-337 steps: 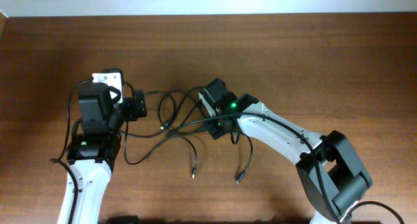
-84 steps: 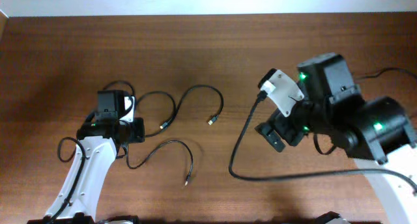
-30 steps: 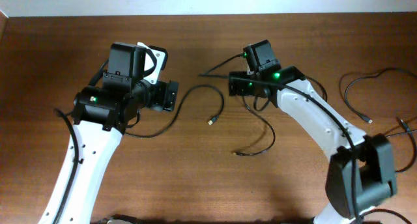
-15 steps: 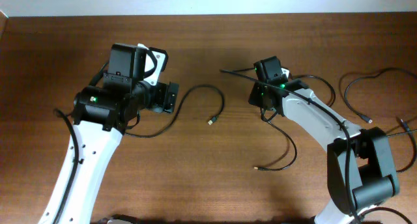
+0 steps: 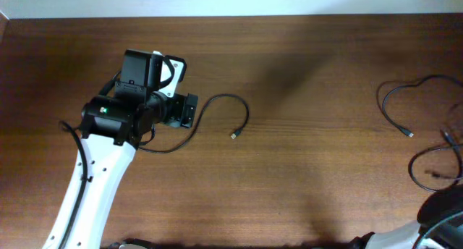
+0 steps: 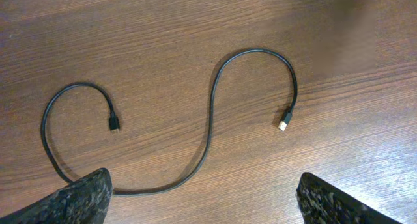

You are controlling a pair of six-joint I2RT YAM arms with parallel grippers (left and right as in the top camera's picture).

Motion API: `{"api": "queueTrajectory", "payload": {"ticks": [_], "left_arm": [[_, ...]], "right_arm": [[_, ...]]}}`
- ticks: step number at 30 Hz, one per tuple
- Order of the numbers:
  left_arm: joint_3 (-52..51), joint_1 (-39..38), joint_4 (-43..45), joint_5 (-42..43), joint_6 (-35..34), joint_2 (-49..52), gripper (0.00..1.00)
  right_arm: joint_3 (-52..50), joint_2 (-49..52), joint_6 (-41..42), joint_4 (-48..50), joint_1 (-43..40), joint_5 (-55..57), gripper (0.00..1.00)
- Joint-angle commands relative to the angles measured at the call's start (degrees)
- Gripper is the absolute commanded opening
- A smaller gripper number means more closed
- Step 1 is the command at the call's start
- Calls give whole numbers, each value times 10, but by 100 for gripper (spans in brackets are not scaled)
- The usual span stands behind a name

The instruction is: Untangle cables

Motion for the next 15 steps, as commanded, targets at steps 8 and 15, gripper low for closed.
{"api": "queueTrajectory", "payload": {"ticks": [8,15], "left_arm": [[0,2,80,-66,7,-10,93],[-30,141,-81,-54,-106,-162,84]], "right_arm": [[11,3,-286,-127,279,-276,99],[11,-16,-216,-207,589,-134,98]]}}
